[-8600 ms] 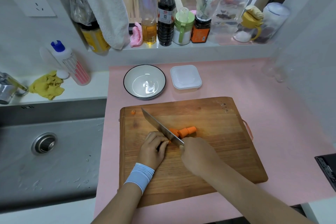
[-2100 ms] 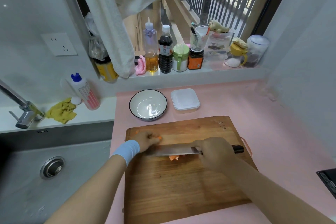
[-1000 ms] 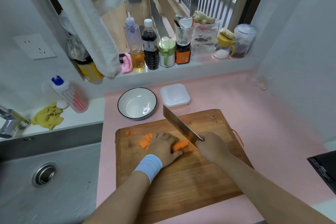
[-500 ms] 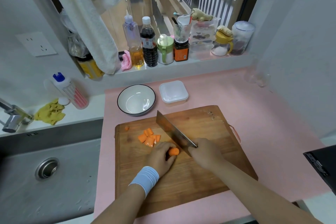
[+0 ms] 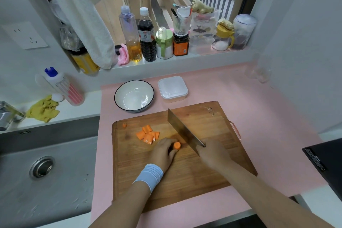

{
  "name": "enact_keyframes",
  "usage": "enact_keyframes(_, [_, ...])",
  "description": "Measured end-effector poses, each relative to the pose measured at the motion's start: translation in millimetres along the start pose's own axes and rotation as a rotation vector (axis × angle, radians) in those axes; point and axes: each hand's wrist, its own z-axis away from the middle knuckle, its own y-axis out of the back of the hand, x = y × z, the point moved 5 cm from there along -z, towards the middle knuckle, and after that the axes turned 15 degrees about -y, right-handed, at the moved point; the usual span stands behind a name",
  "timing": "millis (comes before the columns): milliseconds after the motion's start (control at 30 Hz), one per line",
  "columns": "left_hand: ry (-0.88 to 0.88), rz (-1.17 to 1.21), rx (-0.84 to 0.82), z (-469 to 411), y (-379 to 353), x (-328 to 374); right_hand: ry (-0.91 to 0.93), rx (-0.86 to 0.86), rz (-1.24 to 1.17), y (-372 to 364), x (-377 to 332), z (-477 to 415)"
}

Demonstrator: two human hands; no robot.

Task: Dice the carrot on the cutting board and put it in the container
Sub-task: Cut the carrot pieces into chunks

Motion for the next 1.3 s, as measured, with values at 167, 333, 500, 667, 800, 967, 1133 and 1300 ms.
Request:
enact_keyframes(167, [-0.096, 0.005, 0.043, -10, -8, 3, 0.031, 0.027, 0.045, 4, -1, -2])
enact_keyframes(333, [-0.249, -0.040, 0.137, -7, -5, 9, 0.075, 0.043, 0.090, 0, -4, 2])
enact_keyframes(500, [-0.300, -0.045, 0.190, -8, -16, 5, 0.119, 0.079, 0.156, -3, 0, 4])
enact_keyframes(667, [-0.284, -0.025, 0.252, -7, -17, 5, 0.182, 0.119, 0.175, 1, -3, 11])
enact_keyframes(800, [-0.264, -0.025, 0.268, -8, -17, 4, 0.236, 0.183, 0.227, 4, -7, 22])
enact_keyframes(967, [-0.269, -0.037, 0.262, -9, -17, 4, 0.246, 0.167, 0.258, 2, -7, 24])
enact_keyframes(1133, [-0.274, -0.028, 0.267, -9, -15, 6, 0.256, 0.157, 0.280, 5, -11, 22])
enact_keyframes(1300, [-0.265, -0.018, 0.264, -9, -15, 5, 0.263, 0.142, 0.295, 10, -17, 23])
